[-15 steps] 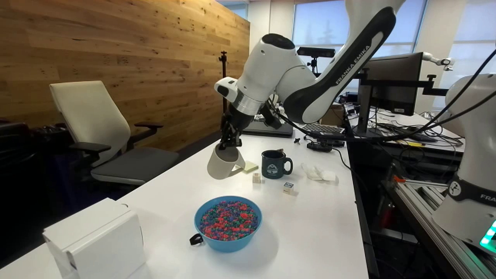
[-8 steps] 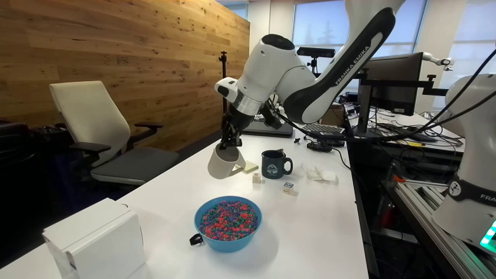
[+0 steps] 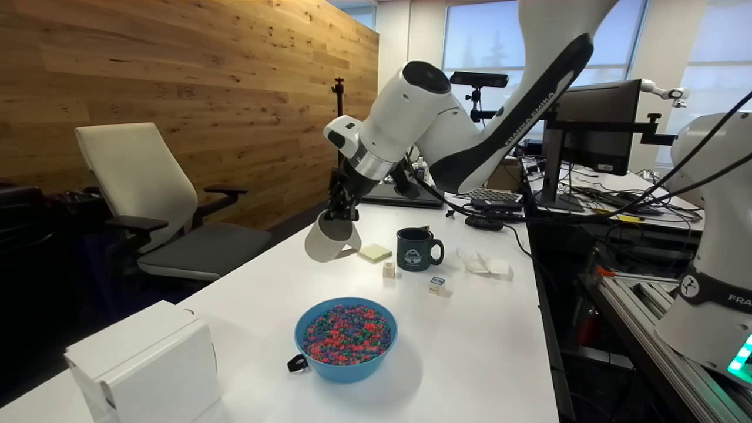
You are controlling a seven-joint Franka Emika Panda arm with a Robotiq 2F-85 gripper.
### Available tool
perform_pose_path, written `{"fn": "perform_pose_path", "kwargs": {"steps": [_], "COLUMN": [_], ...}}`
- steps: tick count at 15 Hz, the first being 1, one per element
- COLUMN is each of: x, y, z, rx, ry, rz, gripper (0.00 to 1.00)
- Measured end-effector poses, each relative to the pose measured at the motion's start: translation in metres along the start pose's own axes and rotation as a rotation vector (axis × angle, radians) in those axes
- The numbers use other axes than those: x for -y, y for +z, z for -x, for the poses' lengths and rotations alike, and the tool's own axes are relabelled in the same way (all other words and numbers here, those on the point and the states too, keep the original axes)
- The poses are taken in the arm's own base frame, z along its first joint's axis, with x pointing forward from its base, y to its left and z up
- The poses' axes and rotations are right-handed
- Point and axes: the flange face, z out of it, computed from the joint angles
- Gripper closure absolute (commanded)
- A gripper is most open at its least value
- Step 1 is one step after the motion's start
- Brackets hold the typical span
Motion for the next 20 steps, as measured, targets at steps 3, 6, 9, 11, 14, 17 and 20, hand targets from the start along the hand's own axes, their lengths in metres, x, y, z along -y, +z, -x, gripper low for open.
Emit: {"fn": "perform_pose_path", "kwargs": {"steps": [3, 6, 9, 11, 14, 17, 20], "x": [0.013, 0.028, 0.042, 0.049, 0.057, 0.067, 0.077], "y": [-0.003, -0.007, -0.01, -0.012, -0.014, -0.015, -0.017], "z": [-0.009, -0.018, -0.022, -0.022, -0.019, -0.014, -0.01], "rx": [-0.012, -0.015, -0.014, -0.018, -0.021, -0.028, -0.046], "ry": [-0.014, -0.038, -0.07, -0.09, -0.098, -0.096, -0.104], "rz": [0.052, 0.1, 0.137, 0.155, 0.171, 0.177, 0.177], "gripper": [0.99, 0.99, 0.99, 0.99, 0.99, 0.99, 0.99]}}
